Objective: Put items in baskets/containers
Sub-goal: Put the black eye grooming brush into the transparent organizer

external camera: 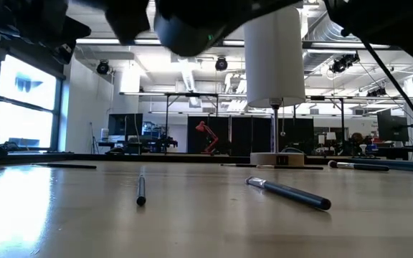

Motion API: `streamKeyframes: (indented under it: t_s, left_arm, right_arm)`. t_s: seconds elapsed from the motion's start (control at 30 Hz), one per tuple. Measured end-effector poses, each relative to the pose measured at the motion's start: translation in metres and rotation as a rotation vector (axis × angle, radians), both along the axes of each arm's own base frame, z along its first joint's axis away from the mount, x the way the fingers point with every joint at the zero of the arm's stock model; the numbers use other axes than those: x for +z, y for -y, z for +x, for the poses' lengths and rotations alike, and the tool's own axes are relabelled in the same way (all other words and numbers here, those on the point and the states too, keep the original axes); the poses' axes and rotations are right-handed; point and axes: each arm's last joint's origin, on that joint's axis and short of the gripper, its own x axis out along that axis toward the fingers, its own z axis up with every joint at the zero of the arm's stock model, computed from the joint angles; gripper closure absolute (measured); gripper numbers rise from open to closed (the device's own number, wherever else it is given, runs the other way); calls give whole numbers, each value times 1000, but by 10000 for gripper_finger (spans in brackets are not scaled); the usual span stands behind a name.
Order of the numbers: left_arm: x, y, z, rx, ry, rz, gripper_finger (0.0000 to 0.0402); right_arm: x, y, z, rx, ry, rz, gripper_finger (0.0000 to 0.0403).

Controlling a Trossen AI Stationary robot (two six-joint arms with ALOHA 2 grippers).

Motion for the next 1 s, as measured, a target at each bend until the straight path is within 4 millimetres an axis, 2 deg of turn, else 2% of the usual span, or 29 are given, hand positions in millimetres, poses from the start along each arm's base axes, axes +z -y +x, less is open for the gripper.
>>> streamKeyframes:
  t_s: [0.13, 0.43, 0.6, 1.0]
  left_arm:
    - [-1, 0, 0, -1, -7, 1, 401]
    - [-1, 0, 0, -4, -9, 1, 401]
    - [-1, 0, 0, -4, -9, 1, 401]
    - [-1, 0, 0, -7, -10, 1, 401]
  right_arm:
    - [-14, 0, -1, 7, -34, -1, 403]
    - [-5, 10, -1, 42, 67, -20, 402]
    - [-10, 12, 2, 97, 4, -11, 400]
    - [-14, 11, 3, 117, -55, 15, 320]
